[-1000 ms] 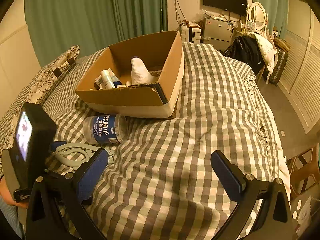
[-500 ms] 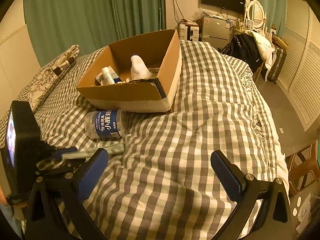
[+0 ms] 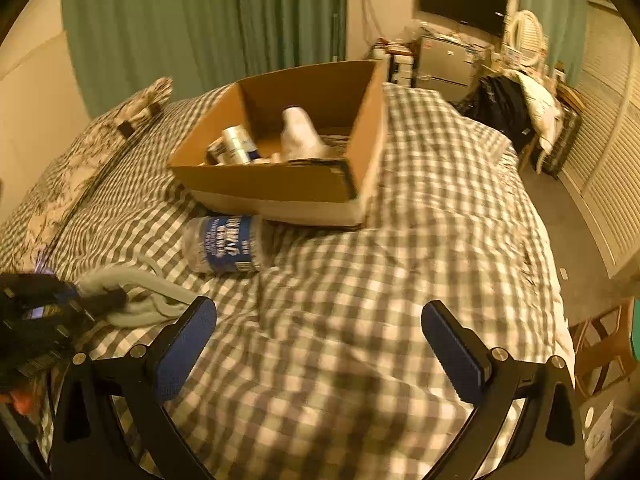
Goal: Organize objects
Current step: 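Grasp the pale green hanger clip with the left gripper, then grasp the blue-labelled floss bottle with the right gripper while the left holds the hanger clip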
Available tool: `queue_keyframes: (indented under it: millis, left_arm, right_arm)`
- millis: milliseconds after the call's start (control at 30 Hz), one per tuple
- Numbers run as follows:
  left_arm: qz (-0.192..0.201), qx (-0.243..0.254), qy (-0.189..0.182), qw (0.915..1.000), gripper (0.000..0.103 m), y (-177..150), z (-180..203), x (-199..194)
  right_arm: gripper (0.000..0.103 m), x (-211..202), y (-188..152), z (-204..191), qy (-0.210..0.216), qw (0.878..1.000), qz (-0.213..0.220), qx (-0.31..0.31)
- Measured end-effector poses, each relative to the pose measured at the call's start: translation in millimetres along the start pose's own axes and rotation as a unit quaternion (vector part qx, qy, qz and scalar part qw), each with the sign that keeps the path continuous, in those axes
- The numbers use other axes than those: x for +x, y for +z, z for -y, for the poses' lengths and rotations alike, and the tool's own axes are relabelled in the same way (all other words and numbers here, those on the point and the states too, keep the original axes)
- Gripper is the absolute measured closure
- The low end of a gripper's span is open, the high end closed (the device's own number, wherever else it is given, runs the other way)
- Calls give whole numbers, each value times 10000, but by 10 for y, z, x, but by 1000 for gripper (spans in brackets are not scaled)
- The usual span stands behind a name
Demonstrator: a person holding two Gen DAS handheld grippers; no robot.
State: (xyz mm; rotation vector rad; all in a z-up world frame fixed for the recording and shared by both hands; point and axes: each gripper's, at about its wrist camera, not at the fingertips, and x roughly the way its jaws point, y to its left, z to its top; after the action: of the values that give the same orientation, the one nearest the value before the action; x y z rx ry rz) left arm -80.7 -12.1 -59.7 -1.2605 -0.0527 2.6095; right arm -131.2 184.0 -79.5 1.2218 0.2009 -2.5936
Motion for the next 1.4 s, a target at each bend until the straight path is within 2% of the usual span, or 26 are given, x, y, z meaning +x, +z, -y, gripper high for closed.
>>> queue_keyframes:
  millis: [233, 367, 467, 633, 933, 967, 1033, 1167, 1400]
  left_arm:
    - [499, -249, 378, 9977, 94, 223, -393, -219]
    - [672, -467, 614, 9948, 94, 272, -617, -197]
    - [664, -598, 671, 9937, 94, 268, -754, -123]
    - [637, -734, 623, 9933, 94, 268, -889, -11]
    - [606, -701, 549, 9942, 94, 255, -860, 42]
    - [599, -700, 552, 9942, 94, 250, -849, 35]
    - [585, -682, 553, 9944, 94, 235, -823, 12]
    - [559, -555, 602, 9951, 94, 217, -727, -57]
    - [725, -395, 498, 9953, 94, 270, -484, -310]
  right_arm:
    - [0, 329, 251, -547, 288, 9983, -17, -506]
    - [0, 680, 365, -711, 202, 9982, -235, -514]
    - [0, 941, 423, -753, 134, 9976, -489, -480]
    - [0, 1225, 492, -819, -125, 9973, -578, -439]
    - [0, 1430, 463, -891, -136, 9958, -772, -475]
    - [1, 1463, 454, -888, -122, 9954, -813, -492]
    - [14, 1506, 421, -880, -79, 9946, -902, -498]
    - [14, 1303, 391, -911, 40, 9952, -691, -686]
    - [14, 563, 372, -934, 319, 9944, -172, -997]
